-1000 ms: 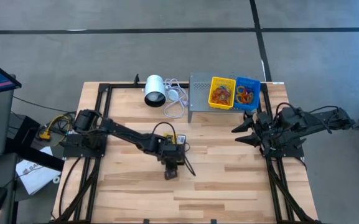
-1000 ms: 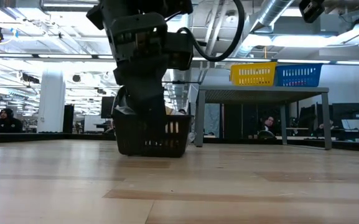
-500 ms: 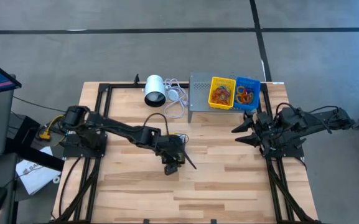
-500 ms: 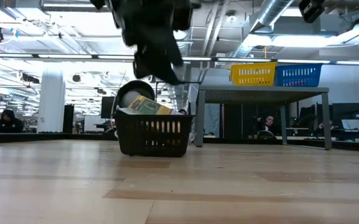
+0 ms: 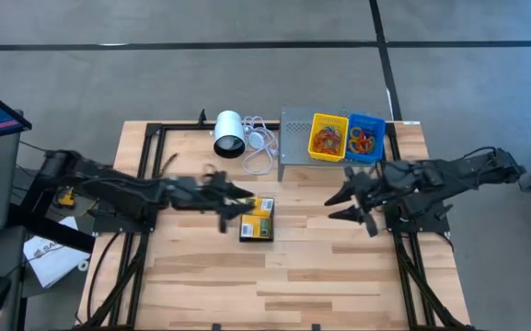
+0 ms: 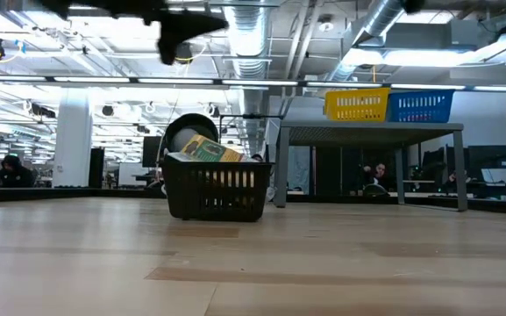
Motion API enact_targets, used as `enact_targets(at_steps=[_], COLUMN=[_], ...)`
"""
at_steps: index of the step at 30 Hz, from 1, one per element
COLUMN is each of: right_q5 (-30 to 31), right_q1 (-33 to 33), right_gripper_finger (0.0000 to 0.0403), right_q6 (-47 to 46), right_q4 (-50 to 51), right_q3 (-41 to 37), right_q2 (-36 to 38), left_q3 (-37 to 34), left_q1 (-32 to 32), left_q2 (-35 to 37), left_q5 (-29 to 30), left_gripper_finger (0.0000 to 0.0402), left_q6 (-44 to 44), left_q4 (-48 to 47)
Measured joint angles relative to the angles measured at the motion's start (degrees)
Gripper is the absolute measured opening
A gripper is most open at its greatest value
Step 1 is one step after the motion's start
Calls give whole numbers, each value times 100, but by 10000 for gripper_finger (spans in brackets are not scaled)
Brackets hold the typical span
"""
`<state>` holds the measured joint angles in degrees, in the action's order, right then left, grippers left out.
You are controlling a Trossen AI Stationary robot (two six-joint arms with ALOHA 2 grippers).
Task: Pick & Place Office Desk Supplies
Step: Put the black basket filled with crayons on the shelf
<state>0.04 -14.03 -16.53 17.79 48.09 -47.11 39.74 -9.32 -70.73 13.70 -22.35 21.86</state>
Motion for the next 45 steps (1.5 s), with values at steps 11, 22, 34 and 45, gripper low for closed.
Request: enact_targets(at_steps=[11, 22, 34, 45], right_q5=[-22, -217, -114, -107], right_q1=[-53, -186, -276, -19], right_gripper_finger=[126, 156, 139, 147], right_q6=[-59, -576, -240, 19], right_q4=[1974, 2599, 3474, 3512], right_q3=[2228, 3978, 5345, 5471], right_q2=[-2386, -4637, -6455, -7155], left_q3=[-1501, -1533, -1531, -1670], left_q1=[-4, 90, 90, 90], left_q2=[2276, 2748, 3308, 4204], left_q5=[-19, -21, -34, -18], left_gripper_finger=[195, 195, 195, 195], left_q6=[1372, 1956, 2151, 2151], left_q4=[1252, 592, 21, -874])
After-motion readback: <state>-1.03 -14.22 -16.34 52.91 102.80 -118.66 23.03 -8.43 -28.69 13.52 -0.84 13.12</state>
